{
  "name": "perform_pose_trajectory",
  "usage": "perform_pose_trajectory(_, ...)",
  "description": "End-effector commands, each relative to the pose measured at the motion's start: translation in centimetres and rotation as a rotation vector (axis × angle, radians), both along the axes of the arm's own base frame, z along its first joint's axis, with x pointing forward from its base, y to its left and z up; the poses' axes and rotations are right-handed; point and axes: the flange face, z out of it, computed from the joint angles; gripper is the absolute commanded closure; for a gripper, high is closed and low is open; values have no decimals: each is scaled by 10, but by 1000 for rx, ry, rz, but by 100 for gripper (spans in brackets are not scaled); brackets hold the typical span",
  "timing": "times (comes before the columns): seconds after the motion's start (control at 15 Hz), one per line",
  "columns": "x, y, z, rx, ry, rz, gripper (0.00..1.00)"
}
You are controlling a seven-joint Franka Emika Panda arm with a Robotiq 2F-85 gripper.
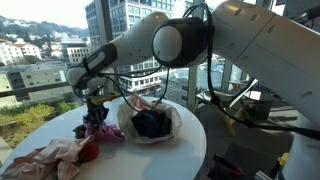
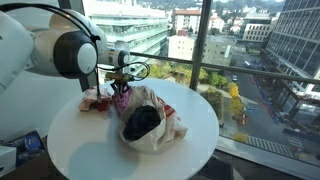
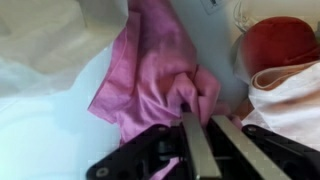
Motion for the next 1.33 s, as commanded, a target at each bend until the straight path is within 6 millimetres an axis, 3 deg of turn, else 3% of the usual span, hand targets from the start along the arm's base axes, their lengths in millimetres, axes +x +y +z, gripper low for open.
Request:
perform_pose_trajectory(0.0, -11, -7, 51, 21, 4, 8, 88)
perform_pose_trajectory(0.4, -47, -26, 140, 80, -39, 58, 89)
perform_pose_trajectory(0.67, -84, -45, 195, 128, -69, 57, 89)
perform_pose_trajectory(0.93, -137, -67, 235, 157, -24, -11, 89)
perform_pose_trajectory(1.27, -219, -104, 258, 288, 248, -66, 89)
